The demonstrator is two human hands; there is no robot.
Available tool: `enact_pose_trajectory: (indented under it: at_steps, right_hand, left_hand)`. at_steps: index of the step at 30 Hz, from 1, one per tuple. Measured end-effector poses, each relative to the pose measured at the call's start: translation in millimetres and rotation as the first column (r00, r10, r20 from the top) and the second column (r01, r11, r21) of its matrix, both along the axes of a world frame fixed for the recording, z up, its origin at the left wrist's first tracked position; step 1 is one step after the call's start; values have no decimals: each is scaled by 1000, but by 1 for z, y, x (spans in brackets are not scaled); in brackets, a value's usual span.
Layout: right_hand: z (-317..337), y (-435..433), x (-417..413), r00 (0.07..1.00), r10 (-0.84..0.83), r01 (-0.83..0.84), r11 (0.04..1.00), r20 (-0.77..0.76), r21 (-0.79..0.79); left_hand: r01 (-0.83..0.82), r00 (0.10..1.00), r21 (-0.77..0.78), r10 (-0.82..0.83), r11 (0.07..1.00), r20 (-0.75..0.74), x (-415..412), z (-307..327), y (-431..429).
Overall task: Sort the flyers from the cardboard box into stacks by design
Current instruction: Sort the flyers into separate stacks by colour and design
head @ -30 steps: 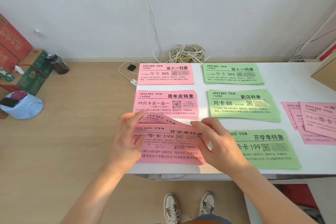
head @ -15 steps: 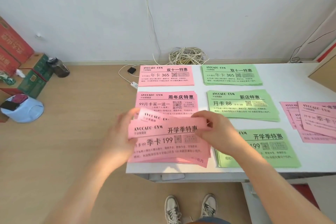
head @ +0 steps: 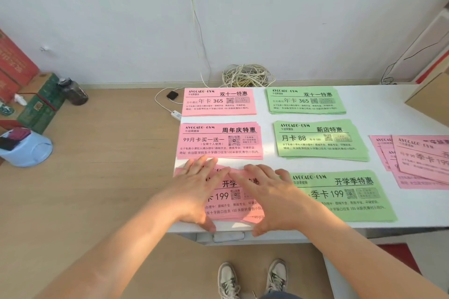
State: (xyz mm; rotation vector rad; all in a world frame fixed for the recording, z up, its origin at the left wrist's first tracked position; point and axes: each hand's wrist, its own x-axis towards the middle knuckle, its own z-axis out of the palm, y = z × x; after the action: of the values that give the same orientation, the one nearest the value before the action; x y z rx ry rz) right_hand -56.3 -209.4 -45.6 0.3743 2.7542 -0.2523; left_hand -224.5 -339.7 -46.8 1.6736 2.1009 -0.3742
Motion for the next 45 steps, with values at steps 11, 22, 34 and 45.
enact_pose_trajectory:
  at_steps: [11, 22, 34, 45]
  right_hand:
    - [6, 11, -3, 998, -9, 2, 994, -66, -106]
    - [4, 10, 3, 979, -181, 145, 943, -96, -299]
    - [1, -3, 12, 828, -500, 338, 806, -254, -486]
    - [57, 64, 75, 750, -526, 414, 846, -401, -336]
  left_hand:
    - [21, 1000, 12, -22, 1000, 2, -4, 3, -5]
    - [-163, 982, 101, 152, 981, 113, -13, 0, -24]
    - [-547, 834, 364, 451, 754, 319, 5, -17, -39]
    - [-250, 967, 602, 162, 758, 199, 41, 27, 39]
